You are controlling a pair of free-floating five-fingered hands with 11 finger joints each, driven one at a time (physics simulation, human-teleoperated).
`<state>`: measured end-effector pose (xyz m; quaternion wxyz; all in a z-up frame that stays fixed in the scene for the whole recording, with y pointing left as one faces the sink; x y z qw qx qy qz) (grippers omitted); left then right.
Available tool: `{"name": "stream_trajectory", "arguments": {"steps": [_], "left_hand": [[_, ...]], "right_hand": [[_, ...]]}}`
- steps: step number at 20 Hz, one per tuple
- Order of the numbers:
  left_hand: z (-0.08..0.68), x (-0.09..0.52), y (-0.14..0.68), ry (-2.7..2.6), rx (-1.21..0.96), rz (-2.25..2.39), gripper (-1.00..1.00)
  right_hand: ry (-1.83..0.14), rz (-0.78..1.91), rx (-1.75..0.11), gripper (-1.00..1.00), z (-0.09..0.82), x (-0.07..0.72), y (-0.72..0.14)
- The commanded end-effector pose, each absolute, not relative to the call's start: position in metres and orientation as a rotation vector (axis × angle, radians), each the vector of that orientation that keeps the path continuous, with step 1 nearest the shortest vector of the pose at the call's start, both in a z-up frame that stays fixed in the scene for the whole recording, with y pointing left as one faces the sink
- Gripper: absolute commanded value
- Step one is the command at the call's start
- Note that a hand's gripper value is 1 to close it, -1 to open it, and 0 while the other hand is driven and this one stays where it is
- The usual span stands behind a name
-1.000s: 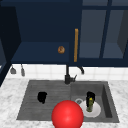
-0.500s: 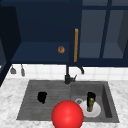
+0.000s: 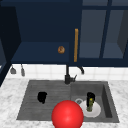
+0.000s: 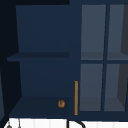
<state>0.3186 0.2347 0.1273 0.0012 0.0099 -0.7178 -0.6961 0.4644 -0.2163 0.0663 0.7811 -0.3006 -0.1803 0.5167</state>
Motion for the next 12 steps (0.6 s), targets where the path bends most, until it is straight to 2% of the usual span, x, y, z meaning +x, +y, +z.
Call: {"name": "stream_trajectory", "arguments": {"steps": [1, 8, 12], "left_hand": [[0.127, 0.319, 0.235, -2.253, 0.031, -2.185, 0.00], [0.127, 0.319, 0.235, -2.253, 0.031, -2.185, 0.00], [0.127, 0.319, 0.235, -2.253, 0.031, -2.185, 0.00]], "right_hand": [[-0.422, 1.131, -0.671, 1.00, 0.049, 0.479, -0.217], [-0.403, 1.130, -0.638, 1.00, 0.001, 0.506, -0.228], [-0.329, 1.204, -0.554, 1.00, -0.001, 0.533, -0.230]]}}
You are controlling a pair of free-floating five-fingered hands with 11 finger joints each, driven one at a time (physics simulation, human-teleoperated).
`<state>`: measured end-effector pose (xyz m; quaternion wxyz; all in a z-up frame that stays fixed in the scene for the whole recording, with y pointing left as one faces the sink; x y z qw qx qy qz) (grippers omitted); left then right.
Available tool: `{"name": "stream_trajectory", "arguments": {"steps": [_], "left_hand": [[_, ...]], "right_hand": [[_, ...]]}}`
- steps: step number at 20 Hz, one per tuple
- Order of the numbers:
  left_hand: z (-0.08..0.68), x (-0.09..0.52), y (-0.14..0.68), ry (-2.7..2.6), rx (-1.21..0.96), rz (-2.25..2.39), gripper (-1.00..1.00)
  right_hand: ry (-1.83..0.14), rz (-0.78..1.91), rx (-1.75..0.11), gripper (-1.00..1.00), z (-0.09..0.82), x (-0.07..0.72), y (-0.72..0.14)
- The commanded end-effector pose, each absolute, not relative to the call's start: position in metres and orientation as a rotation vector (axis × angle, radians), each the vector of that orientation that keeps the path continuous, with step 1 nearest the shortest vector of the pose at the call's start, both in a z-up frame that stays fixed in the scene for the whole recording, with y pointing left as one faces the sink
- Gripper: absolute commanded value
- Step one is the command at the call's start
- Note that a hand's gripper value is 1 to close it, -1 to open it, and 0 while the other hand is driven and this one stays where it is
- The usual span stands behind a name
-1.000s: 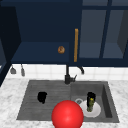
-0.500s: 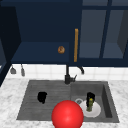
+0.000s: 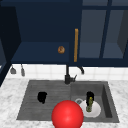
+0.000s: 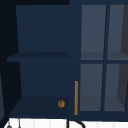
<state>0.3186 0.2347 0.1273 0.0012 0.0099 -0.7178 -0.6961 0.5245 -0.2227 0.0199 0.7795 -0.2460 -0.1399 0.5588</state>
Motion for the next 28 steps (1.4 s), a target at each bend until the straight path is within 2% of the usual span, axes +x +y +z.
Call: {"name": "stream_trajectory", "arguments": {"steps": [1, 19, 20, 28], "left_hand": [[0.127, 0.319, 0.235, -2.253, 0.031, -2.185, 0.00], [0.127, 0.319, 0.235, -2.253, 0.031, -2.185, 0.00], [0.127, 0.319, 0.235, -2.253, 0.031, -2.185, 0.00], [0.127, 0.319, 0.235, -2.253, 0.031, -2.185, 0.00]], "right_hand": [[-0.313, 1.223, -0.534, 1.00, 0.001, 0.539, -0.229], [-0.261, 1.225, -0.537, 1.00, 0.014, 0.533, -0.215], [-0.260, 1.229, -0.531, -1.00, 0.015, 0.533, -0.215], [-0.243, 1.256, -0.556, -1.00, 0.028, 0.532, -0.218]]}}
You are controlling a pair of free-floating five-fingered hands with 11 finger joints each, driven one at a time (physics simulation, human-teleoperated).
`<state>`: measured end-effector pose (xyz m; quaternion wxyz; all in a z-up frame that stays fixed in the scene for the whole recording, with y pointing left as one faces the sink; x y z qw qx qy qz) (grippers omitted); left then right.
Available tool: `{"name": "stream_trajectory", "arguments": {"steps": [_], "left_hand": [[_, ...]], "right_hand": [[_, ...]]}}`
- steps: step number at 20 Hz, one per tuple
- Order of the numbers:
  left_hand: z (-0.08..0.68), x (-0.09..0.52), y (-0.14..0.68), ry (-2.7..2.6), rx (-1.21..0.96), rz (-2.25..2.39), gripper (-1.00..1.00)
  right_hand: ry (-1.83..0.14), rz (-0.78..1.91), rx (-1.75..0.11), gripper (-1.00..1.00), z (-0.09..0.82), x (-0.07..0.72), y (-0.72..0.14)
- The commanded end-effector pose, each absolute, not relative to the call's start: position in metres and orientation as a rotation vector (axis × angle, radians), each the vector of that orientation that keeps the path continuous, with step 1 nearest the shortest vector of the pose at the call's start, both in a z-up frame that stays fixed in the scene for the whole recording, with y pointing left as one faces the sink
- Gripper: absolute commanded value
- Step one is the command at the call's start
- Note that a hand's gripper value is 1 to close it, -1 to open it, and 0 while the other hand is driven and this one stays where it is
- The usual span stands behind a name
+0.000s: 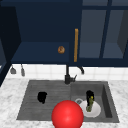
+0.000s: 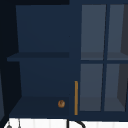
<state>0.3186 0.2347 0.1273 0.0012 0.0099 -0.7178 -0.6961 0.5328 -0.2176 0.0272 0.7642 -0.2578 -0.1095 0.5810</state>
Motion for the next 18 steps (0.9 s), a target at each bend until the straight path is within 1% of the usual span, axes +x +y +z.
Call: {"name": "stream_trajectory", "arguments": {"steps": [1, 11, 18], "left_hand": [[0.127, 0.319, 0.235, -2.253, 0.031, -2.185, 0.00], [0.127, 0.319, 0.235, -2.253, 0.031, -2.185, 0.00], [0.127, 0.319, 0.235, -2.253, 0.031, -2.185, 0.00]], "right_hand": [[-0.243, 1.261, -0.554, -1.00, 0.028, 0.532, -0.218], [-0.227, 1.269, -0.547, -1.00, 0.033, 0.532, -0.209], [-0.224, 1.266, -0.558, -1.00, 0.066, 0.531, -0.198]]}}
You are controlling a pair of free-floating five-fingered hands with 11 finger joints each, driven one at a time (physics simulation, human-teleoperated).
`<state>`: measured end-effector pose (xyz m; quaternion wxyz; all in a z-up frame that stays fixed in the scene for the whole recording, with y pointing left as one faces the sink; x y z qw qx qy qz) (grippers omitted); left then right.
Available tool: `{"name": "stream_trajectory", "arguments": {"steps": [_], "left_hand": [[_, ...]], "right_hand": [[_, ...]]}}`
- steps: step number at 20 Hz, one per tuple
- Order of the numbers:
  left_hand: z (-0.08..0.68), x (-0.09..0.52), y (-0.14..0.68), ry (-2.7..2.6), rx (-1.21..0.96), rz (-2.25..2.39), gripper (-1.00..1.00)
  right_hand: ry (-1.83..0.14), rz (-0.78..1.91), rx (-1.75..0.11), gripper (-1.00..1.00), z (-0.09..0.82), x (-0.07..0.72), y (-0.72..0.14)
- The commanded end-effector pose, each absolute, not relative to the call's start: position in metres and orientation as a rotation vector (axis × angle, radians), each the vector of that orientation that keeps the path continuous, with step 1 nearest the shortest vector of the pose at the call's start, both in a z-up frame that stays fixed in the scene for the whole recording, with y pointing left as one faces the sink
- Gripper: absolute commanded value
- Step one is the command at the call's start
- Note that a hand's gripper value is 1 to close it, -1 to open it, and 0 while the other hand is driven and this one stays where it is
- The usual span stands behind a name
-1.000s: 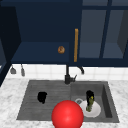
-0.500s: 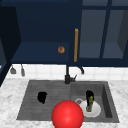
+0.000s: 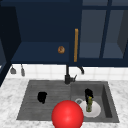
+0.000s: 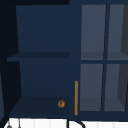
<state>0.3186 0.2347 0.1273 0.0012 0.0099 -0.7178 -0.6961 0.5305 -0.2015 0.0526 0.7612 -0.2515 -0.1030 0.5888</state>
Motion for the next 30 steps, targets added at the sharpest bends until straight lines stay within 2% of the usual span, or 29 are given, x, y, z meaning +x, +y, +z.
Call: {"name": "stream_trajectory", "arguments": {"steps": [1, 18, 30], "left_hand": [[0.127, 0.319, 0.235, -2.253, 0.031, -2.185, 0.00], [0.127, 0.319, 0.235, -2.253, 0.031, -2.185, 0.00], [0.127, 0.319, 0.235, -2.253, 0.031, -2.185, 0.00]], "right_hand": [[-0.220, 1.269, -0.557, -1.00, 0.068, 0.530, -0.197], [-0.255, 1.264, -0.590, -1.00, 0.156, 0.518, -0.172], [-0.495, 1.130, -0.770, -1.00, 0.197, 0.473, -0.170]]}}
